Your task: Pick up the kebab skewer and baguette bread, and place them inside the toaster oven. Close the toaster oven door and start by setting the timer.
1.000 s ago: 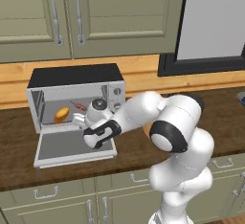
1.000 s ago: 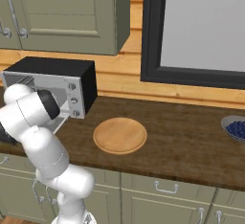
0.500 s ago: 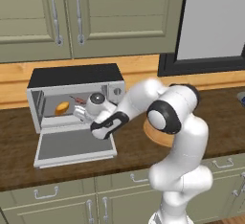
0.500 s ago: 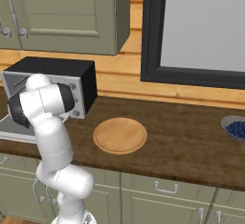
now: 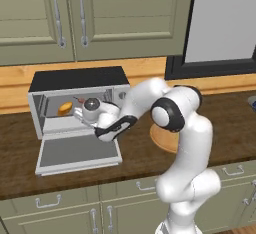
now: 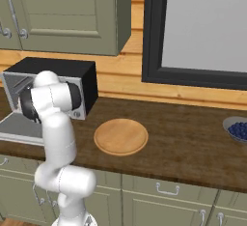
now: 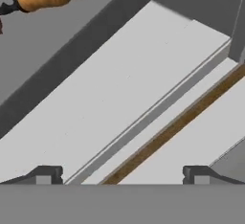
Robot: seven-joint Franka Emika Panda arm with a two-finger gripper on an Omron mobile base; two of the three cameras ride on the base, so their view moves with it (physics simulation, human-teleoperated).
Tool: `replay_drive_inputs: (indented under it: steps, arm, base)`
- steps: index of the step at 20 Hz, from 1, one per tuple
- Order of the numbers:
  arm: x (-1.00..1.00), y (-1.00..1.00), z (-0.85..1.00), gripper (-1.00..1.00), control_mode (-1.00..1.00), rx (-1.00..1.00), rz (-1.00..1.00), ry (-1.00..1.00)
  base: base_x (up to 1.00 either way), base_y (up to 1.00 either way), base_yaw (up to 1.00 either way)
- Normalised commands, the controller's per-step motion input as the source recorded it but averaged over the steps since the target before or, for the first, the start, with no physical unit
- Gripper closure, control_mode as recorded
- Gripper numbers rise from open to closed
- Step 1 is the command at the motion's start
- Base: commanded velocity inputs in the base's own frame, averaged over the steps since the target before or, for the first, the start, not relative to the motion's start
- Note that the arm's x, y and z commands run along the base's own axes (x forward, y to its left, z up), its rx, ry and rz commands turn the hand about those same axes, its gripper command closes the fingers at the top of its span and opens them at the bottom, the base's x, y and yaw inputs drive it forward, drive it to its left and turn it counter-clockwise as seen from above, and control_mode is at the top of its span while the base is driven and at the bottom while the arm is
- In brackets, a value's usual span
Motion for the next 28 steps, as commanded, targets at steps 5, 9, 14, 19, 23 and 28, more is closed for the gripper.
replay_drive_inputs:
  steps: [5, 9, 14, 19, 23, 28]
  arm:
    - [-0.79, 0.02, 0.17, -1.0, -1.0, 0.0, -0.01, 0.0]
    - [-1.0, 0.0, 0.62, -1.0, -1.0, 0.01, 0.13, 0.01]
    - [-1.0, 0.07, 0.54, -1.0, -1.0, 0.0, 0.22, 0.1]
    - [-0.75, 0.04, 0.3, -1.0, -1.0, 0.0, 0.22, 0.23]
    - [-0.64, 0.15, 0.16, -1.0, -1.0, 0.0, 0.29, 0.22]
    - [-0.48, 0.27, 0.31, -1.0, -1.0, -0.01, 0.27, 0.28]
  base:
    - [0.0, 0.0, 0.0]
    - [0.0, 0.0, 0.0]
    - [0.0, 0.0, 0.0]
    - [0.0, 0.0, 0.0]
    - [0.0, 0.0, 0.0]
    - [0.0, 0.0, 0.0]
